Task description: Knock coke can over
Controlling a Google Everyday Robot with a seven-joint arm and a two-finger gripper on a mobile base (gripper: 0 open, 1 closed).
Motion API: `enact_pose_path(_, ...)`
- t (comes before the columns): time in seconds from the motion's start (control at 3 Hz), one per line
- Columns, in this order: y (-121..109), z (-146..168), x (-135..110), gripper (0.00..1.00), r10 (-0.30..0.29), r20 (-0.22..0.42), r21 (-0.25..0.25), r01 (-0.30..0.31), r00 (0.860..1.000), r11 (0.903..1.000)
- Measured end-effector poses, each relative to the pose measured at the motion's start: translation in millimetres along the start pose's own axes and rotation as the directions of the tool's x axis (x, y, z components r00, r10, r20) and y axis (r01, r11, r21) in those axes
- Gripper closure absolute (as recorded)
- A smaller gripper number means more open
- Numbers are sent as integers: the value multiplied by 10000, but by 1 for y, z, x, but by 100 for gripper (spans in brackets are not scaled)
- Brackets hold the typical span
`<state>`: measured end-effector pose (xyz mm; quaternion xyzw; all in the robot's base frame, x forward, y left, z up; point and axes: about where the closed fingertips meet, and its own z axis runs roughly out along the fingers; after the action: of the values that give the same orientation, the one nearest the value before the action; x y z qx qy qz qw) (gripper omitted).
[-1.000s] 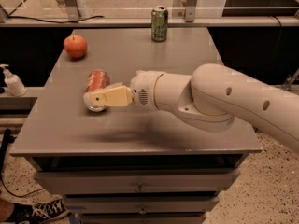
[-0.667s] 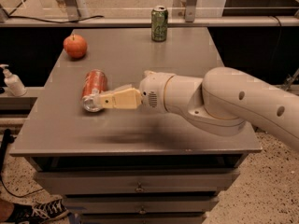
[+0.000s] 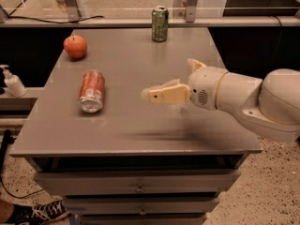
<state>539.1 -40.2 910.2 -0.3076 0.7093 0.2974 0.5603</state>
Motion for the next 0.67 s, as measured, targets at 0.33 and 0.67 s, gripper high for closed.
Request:
enact_pose_path(0.33, -5, -6, -3, 0, -183, 74, 111, 183, 9998, 9998)
enact_pose_path(0.67, 1, -5, -2, 0, -359, -62, 2, 359, 9993, 9994)
